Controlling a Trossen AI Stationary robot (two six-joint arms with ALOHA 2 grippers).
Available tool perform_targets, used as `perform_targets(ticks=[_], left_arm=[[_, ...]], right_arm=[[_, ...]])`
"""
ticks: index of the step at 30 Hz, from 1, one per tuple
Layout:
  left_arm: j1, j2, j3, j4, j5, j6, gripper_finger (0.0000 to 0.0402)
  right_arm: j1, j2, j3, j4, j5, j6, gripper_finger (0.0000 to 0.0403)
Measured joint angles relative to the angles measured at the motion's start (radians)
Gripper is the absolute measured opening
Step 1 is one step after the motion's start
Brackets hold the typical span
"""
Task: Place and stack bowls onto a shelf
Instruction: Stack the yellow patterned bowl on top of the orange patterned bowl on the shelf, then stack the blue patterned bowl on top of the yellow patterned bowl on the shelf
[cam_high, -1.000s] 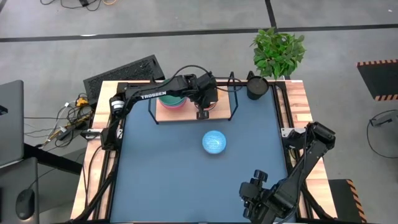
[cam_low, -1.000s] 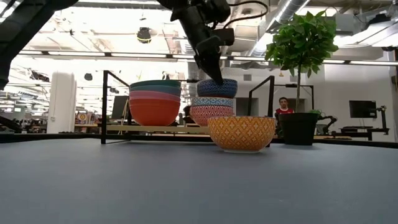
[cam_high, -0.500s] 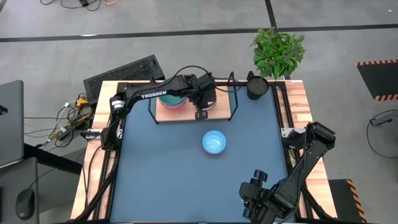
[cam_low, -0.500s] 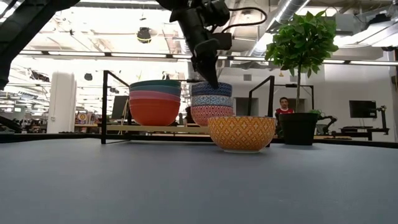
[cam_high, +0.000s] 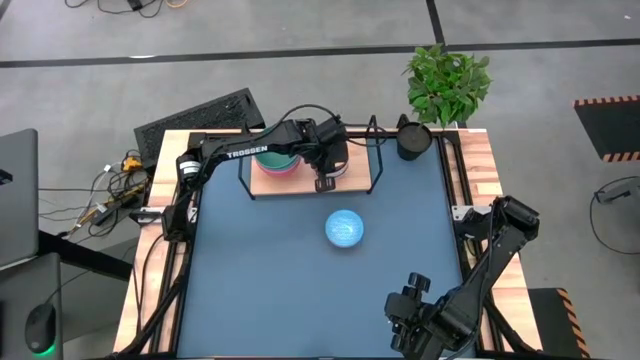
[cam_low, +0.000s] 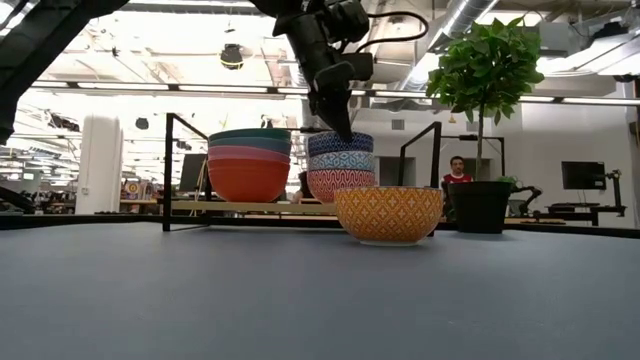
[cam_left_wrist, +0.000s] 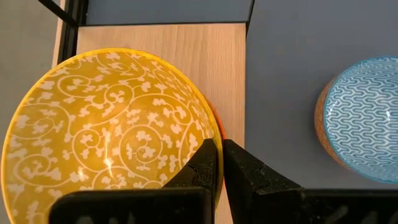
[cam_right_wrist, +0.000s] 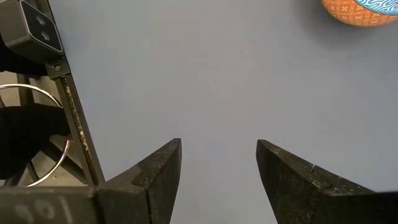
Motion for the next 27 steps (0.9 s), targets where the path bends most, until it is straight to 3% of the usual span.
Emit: perform_targets(ticks=[14,27], left_arm=[[0.0,0.0,0.0,-0.002,0.008,-0.031,0.0009],[0.0,-0.001,0.0,0.017,0.001,-0.044,0.0124]], right_arm=[[0.0,0.0,0.0,0.001,0.0,0.004,0.0235],[-0.001,0.0,0.0,0.0,0.0,-0.023,0.0235]])
